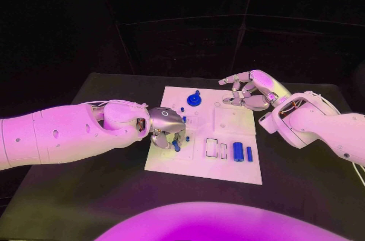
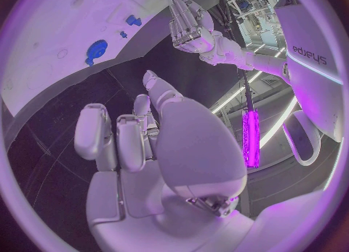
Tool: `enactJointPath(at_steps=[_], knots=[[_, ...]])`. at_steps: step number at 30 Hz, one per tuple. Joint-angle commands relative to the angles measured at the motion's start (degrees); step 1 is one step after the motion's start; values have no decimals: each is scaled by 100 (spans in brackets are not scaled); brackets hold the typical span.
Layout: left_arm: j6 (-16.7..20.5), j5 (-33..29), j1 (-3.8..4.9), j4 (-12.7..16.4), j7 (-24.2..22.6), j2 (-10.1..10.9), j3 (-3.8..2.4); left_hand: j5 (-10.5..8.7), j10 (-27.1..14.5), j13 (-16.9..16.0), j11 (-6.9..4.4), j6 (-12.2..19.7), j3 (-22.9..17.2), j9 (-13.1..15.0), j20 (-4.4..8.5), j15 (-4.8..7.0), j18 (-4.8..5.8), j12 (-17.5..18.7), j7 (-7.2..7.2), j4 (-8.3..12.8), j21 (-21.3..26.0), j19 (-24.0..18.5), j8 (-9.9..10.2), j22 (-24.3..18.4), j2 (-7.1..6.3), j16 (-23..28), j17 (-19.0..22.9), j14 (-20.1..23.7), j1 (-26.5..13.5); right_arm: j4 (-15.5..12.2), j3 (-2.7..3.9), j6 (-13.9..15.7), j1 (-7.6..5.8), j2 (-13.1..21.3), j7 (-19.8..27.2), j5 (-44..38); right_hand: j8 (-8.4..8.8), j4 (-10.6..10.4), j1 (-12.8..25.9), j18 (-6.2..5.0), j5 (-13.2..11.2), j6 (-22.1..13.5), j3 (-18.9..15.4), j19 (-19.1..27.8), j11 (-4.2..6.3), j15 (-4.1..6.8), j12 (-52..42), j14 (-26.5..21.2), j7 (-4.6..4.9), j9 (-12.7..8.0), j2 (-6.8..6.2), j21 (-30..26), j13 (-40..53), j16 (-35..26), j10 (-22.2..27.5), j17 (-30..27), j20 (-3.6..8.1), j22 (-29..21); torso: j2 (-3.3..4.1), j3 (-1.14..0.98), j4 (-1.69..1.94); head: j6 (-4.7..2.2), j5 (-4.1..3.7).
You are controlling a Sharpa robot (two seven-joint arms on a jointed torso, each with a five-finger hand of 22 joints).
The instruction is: Assemble the parts on the task board
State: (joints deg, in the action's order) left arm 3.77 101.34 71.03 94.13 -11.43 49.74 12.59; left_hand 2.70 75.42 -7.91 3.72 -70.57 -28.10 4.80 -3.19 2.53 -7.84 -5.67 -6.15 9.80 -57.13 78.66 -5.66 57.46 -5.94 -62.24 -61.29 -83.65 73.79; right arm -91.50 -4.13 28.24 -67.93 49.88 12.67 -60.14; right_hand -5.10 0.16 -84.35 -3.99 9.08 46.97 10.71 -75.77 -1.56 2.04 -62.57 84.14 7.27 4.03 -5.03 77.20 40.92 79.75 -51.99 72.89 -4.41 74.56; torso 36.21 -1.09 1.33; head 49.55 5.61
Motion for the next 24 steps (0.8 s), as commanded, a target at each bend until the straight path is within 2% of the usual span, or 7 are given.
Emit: enactJointPath(at_steps=[1, 7, 19, 24], knots=[[-80, 42, 8, -10, 0, -8, -3, 17, 156, -7, -179, 65, 96, -11, -18, 2, 66, -17, -8, -50, -44, 44, 54, 18, -38, -34, -23, -165, -91, -18, 5, -60, -11, -5, -2, -30, -7, -34, 58, -68, 33, 48, -12, 6, -52, -41, -25, 16, 4, 5, -9, -21, -2, 11, 6, -7, -40, -10, -2, 0, 4, 6, 4], [-105, -42, 8, -23, -9, -19, -2, 17, 178, -14, -184, 105, 205, -17, -19, 5, 70, -20, -5, -126, -63, 54, 80, 45, -81, -100, -86, -171, -145, -25, 5, -81, -11, -6, -14, -39, -7, -35, 63, -67, 33, 60, -13, 4, -54, -42, -28, 16, 7, 5, -9, -20, 0, 11, 4, -6, -41, -9, -1, 0, 3, 13, 2], [-156, -66, 8, -43, -10, -42, -1, 18, 220, -28, -198, 89, 319, -10, -12, 15, 85, -34, 12, -224, -136, 88, 78, 126, -87, -225, -201, -194, -170, -32, 5, -101, -11, -7, -30, -46, -11, -39, 75, -68, 35, 105, -16, 6, -60, -45, -31, 15, 14, 7, -5, -22, -3, 9, 6, -7, -43, -11, -4, 0, 5, 19, -4], [-152, -112, 8, -55, -19, -64, -1, 17, 226, -33, -182, 204, 483, -33, -16, 4, 89, -28, -9, -345, -132, 93, 147, 131, -165, -243, -212, -187, -273, -34, 5, -111, -11, -10, -38, -49, -9, -43, 86, -70, 37, 110, -20, 14, -66, -50, -30, 11, 22, 5, -4, -30, -13, 2, 14, -18, -46, -19, -2, 3, 3, 19, -17]])
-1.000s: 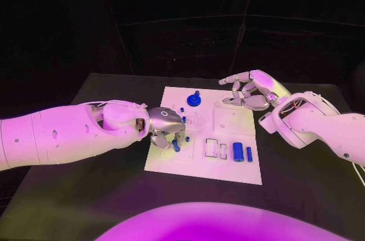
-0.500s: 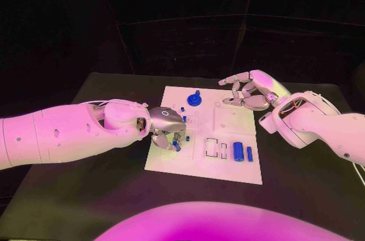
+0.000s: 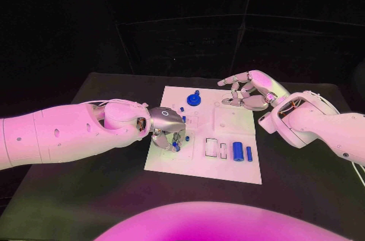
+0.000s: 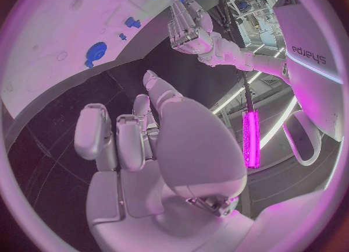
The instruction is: Assemble the parts on the task board
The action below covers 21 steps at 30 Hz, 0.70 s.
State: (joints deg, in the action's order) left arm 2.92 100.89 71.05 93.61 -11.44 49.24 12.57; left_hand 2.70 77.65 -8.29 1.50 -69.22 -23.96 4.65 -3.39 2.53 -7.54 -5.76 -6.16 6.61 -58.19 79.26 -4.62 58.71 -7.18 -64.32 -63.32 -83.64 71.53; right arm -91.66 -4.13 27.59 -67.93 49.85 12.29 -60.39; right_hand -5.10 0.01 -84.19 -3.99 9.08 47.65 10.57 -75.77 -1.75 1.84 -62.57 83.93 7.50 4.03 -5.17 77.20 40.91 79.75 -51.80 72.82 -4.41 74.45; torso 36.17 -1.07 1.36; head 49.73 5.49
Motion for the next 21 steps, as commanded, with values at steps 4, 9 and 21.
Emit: enactJointPath(at_steps=[4, 9, 21], knots=[[-58, -74, 7, -15, -17, -41, 1, 16, -22, 7, 66, 189, 225, -42, -8, -15, 59, 1, -34, -133, -10, 29, 93, -2, -122, -23, 7, -176, -159, -26, 5, -50, -11, -5, -8, -29, -9, -29, 71, -70, 37, 42, -5, 14, -47, -29, -30, 32, 0, 5, 10, -30, -12, 2, -5, -11, -46, -8, 4, 1, -3, 1, -12], [-52, -77, 7, -27, -8, -61, 2, 17, -27, 4, 75, 242, 346, -49, -17, -24, 59, 7, -43, -209, -7, 31, 95, 3, -163, -25, 8, -168, -195, -33, 5, -56, -11, 1, -18, -35, -8, -30, 75, -70, 37, 43, -6, 15, -49, -30, -30, 31, 2, 5, 10, -32, -13, 1, -4, -12, -47, -10, 2, -2, -2, 4, -22], [-5, -108, 7, -46, 0, -73, 3, 16, -46, -5, 91, 336, 578, -55, -31, -37, 56, 21, -55, -355, 9, 31, 91, 3, -207, -22, 18, -155, -221, -35, 5, -74, -11, 4, -42, -38, -4, -35, 87, -73, 37, 45, -12, 24, -55, -35, -29, 25, 9, 3, 8, -40, -22, -8, 4, -27, -50, -18, 1, 2, 4, -6, -42]])
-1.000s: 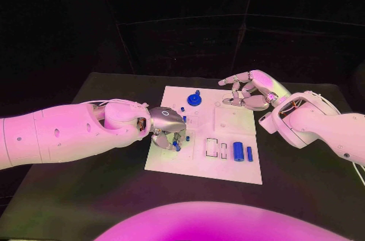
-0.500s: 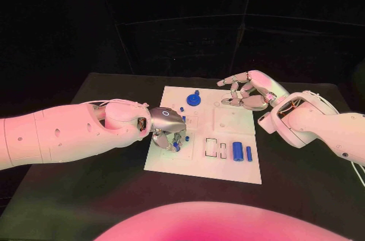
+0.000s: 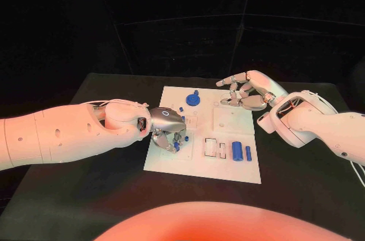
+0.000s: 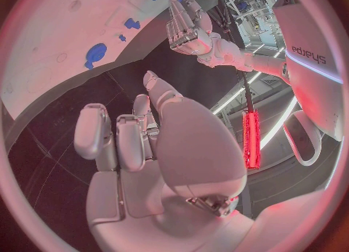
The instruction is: Assemble the parts on the task board
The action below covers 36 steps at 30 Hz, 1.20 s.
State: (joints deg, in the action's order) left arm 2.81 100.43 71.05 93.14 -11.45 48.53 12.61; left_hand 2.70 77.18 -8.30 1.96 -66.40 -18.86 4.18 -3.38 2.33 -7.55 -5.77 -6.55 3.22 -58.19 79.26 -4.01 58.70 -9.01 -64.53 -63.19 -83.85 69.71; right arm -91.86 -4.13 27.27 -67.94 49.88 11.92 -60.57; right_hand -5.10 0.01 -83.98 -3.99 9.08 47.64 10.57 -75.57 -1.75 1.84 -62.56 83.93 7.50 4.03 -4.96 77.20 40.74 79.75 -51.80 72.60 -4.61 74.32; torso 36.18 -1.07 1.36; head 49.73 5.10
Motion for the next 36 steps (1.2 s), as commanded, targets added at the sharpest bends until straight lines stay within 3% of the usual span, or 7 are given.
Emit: enactJointPath(at_steps=[1, 11, 18, 27, 31, 34, 36], knots=[[10, -64, 7, 2, 2, -1, -1, 16, -2, -6, 49, 66, 116, -8, -33, -19, 58, 22, -17, -40, 8, 32, 29, 8, -46, 0, 7, -132, -54, -15, 5, -42, -11, 1, -6, -21, -4, -35, 67, -72, 37, 45, -12, 3, -55, -35, -29, 25, 8, 3, -12, -40, -5, -8, 4, -5, -30, -5, -1, 2, 4, -6, -3], [178, -137, 6, 56, 29, 86, -2, 14, -90, -49, 40, 632, 696, -51, -38, -17, 49, 38, -26, -282, 53, 28, 48, -8, -86, 33, 50, -111, 4, -6, 5, -47, -11, 7, -25, -32, -4, -35, 67, -72, 37, 45, -12, 3, -55, -35, -29, 25, 8, 3, -12, -40, -5, -8, 4, -5, -30, -5, -4, 7, 10, -27, -9], [347, -217, 12, 136, 37, 179, -6, 15, -235, -104, 48, 983, 1347, -44, -40, -23, 43, 61, -62, -529, 107, 26, 32, -27, 46, 72, 98, -98, 274, 12, 5, -46, -11, 9, -39, -39, 4, -38, 76, -74, 37, 18, -18, 8, -59, -39, -25, 22, 11, -2, -15, -45, -17, -13, 14, -12, -32, -10, -2, 6, 6, -44, -11], [652, -503, 78, 215, -6, 353, -16, 11, -506, -151, 110, 1067, 1960, -33, -79, -67, -27, 117, -98, -853, 516, -106, 4, -363, 179, 459, 478, 14, 555, 46, 5, -150, -11, 44, -233, -82, 4, -71, 149, -80, 49, 135, -53, 33, -96, -66, 110, 8, 35, 0, -20, -73, -243, -36, 207, -43, -53, -38, -2, 5, 9, -76, -23], [765, -1109, 146, 195, -84, 470, -28, 15, -680, -151, 156, 1038, 2117, -29, -120, -112, -112, 141, -137, -971, 1038, -290, -14, -809, 226, 973, 950, 158, 675, 17, 4, -191, -11, 101, -431, -97, -71, -135, 262, -80, 158, 351, -125, 32, -165, -123, 195, 6, 54, 21, -31, -82, -339, -52, 243, -64, -99, -43, -2, 2, 6, -101, -25], [856, -2376, 246, 71, -264, 544, -34, 19, -844, -142, 236, 938, 2177, -18, -178, -186, -264, 147, -175, -1047, 2036, -688, -59, -1662, 309, 1954, 1815, 507, 794, -47, 3, -182, -11, 188, -689, -105, -161, -234, 402, -62, 241, 547, -226, -54, -188, -141, 212, 49, 65, 40, -30, -21, -400, -27, 140, -20, -124, 26, -14, 0, 7, -142, -73], [921, -3494, 311, -49, -470, 568, -35, 5, -916, -138, 280, 887, 2169, -17, -226, -226, -277, 118, -213, -1061, 2275, -807, -80, -1836, 367, 2439, 2216, 690, 873, -116, 2, -169, -10, 274, -896, -107, -237, -295, 475, -39, 308, 686, -294, -151, -187, -137, 212, 98, 73, 55, -23, 55, -438, 8, 30, 39, -127, 109, -17, -2, 11, -159, -99]])
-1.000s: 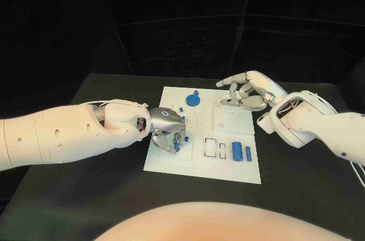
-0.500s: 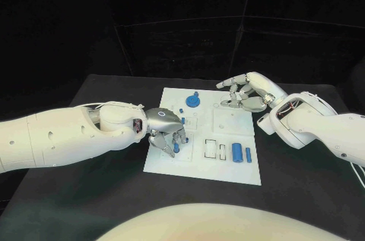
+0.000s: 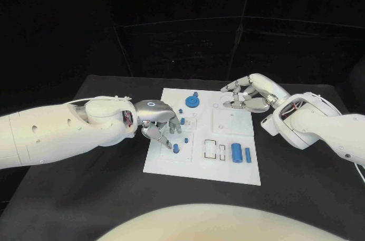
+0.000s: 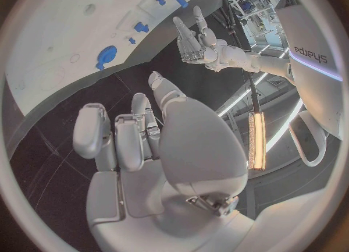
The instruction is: Assemble the parts on the task board
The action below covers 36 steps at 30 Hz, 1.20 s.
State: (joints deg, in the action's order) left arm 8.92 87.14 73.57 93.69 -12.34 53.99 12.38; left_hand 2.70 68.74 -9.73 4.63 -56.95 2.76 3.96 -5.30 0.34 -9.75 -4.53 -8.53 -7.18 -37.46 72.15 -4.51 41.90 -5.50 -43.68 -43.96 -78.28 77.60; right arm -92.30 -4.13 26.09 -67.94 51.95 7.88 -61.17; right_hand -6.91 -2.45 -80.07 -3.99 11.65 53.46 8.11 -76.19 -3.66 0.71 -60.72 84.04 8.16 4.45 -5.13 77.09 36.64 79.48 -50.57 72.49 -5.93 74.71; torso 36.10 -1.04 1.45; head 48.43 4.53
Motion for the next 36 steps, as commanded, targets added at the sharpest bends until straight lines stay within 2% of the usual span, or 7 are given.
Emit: enactJointPath(at_steps=[1, 6, 12, 19, 22, 30, 36], knots=[[349, -2820, 90, -176, -511, 28, -11, 16, -99, 7, 35, -96, -41, 8, -52, -43, -60, -26, -33, -7, 272, -123, -48, -204, 90, 424, 329, 173, 160, -122, 2, -42, -10, 130, -617, -48, -101, -92, 129, -18, 145, 176, -91, -170, 3, -22, 1, 130, 18, 19, -1, 130, -6, 72, -213, 113, 8, 143, -13, -3, 4, -44, -60], [597, -5335, 185, -488, -1019, -25, -7, 24, -43, -2, 45, -214, -267, 13, -76, -62, -71, -154, -70, 92, 422, -150, -103, -318, 355, 533, 403, 245, 430, -447, -3, 19, -9, 514, -1211, -52, -269, -310, 350, 89, 616, 412, -265, -537, 36, 14, -688, 249, -5, 42, 35, 454, 1108, 157, -1327, 268, 37, 506, -5, 9, 3, -144, -225], [834, -7069, 225, -730, -1362, -158, 8, 23, 29, -6, 30, -322, -336, 17, -75, -57, -74, -257, -65, 88, 498, -152, -156, -379, 403, 558, 436, 283, 442, -1002, -67, 249, 2, 1048, -1988, -297, -330, -477, 498, 149, 763, 445, -457, -718, 77, 54, -1104, 307, -49, 41, -11, 626, 1835, 218, -1896, 370, 75, 706, -17, 22, -86, -217, -311], [988, -7966, 216, -830, -1527, -292, 24, 20, 13, 0, 42, -343, -270, 3, -87, -73, -69, -334, -75, -1, 576, -153, -164, -442, 347, 569, 463, 322, 270, -1551, -432, 467, 31, 1387, -2747, -934, -393, -662, 671, 178, 978, 450, -795, -807, 103, 80, -1351, 348, -82, 51, -115, 707, 2310, 289, -2206, 477, 102, 802, -70, 40, -196, -266, -385], [1012, -8196, 204, -860, -1585, -331, 26, 19, -16, 1, 48, -332, -218, -4, -95, -83, -68, -366, -77, -46, 614, -157, -160, -472, 321, 571, 474, 345, 179, -1612, -506, 516, 110, 1366, -2954, -1153, -413, -714, 706, 185, 975, 453, -892, -826, 108, 83, -1423, 360, -90, 58, -131, 725, 2445, 319, -2281, 523, 106, 823, -95, 41, -226, -263, -392], [1034, -8513, 185, -966, -1677, -429, 28, 20, -55, -1, 56, -326, -160, -7, -106, -92, -67, -413, -80, -93, 663, -163, -161, -512, 315, 572, 488, 380, 91, -1639, -580, 497, 373, 1142, -3329, -1565, -489, -865, 780, 194, 988, 488, -1119, -854, 127, 98, -1504, 372, -116, 99, -128, 751, 2625, 356, -2364, 576, 119, 854, -130, 41, -268, -255, -358], [1007, -8562, 181, -997, -1684, -471, 29, 21, -67, -1, 57, -327, -154, -7, -108, -95, -67, -422, -81, -98, 675, -166, -163, -521, 322, 572, 491, 392, 84, -1632, -590, 355, 524, 969, -3486, -1740, -544, -977, 814, 194, 981, 516, -1267, -855, 142, 109, -1557, 380, -136, 136, -119, 751, 2747, 383, -2420, 616, 128, 855, -118, 45, -253, -262, -338]])
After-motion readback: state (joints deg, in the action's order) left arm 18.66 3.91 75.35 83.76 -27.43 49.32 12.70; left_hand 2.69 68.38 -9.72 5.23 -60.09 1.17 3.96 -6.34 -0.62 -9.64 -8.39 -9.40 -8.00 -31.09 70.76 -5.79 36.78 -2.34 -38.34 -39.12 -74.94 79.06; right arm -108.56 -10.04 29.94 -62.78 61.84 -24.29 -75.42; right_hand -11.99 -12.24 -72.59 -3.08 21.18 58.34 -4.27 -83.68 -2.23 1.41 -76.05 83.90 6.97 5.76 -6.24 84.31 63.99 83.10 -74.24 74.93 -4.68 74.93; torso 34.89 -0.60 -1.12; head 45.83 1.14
